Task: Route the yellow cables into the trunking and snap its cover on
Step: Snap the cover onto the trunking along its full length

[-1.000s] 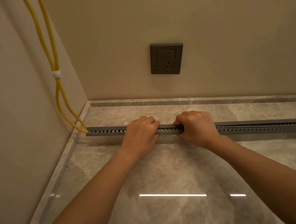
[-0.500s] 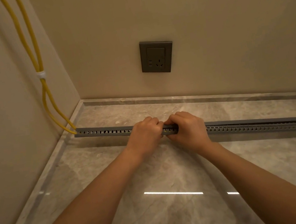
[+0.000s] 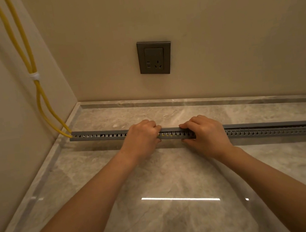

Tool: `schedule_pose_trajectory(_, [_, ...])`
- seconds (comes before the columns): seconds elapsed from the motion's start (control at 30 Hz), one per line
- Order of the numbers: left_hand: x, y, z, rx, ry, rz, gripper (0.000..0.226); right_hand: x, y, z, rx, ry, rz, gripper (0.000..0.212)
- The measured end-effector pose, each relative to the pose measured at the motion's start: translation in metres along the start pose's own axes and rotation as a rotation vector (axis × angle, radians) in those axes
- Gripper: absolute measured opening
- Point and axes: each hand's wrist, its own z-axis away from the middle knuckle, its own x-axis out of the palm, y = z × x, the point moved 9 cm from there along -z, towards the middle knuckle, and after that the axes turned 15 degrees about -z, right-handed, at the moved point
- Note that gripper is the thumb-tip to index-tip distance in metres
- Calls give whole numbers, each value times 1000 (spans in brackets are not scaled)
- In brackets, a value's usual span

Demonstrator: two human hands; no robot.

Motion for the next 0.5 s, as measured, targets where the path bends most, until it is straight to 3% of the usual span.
schedule_pose_trajectory(0.5, [1,2,2,-67,-21,-35,29,4,8,-11,17,-57,-12,29])
